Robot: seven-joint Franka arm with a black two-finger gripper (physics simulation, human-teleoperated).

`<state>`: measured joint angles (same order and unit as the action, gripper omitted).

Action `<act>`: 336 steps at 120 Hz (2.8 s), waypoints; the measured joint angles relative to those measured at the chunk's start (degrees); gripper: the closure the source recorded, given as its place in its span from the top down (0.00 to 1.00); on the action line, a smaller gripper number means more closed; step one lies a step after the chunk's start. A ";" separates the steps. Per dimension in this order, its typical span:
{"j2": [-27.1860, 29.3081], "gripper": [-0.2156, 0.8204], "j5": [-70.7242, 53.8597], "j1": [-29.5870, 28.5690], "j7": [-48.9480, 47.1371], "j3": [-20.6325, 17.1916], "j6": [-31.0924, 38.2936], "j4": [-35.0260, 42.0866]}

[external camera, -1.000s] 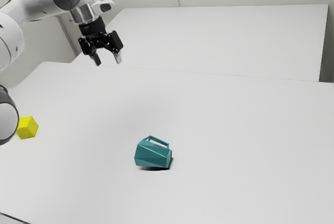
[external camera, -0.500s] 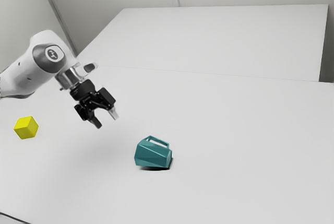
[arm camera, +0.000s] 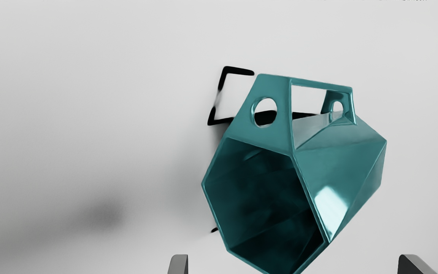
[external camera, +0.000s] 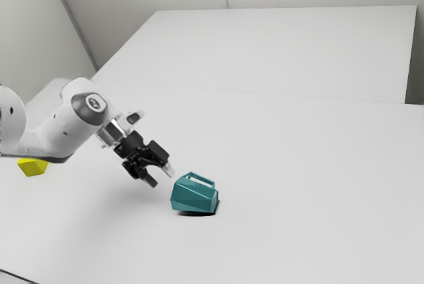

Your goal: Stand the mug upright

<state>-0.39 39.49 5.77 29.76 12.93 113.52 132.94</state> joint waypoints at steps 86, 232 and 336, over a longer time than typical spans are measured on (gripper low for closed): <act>-2.46 0.79 15.83 4.59 12.08 -0.01 5.54 3.74; -1.06 0.21 26.39 5.21 20.46 -0.01 4.79 8.14; 11.97 0.04 -19.02 8.48 12.28 -0.45 8.78 -0.73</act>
<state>11.58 20.47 14.25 42.05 12.48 122.30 132.20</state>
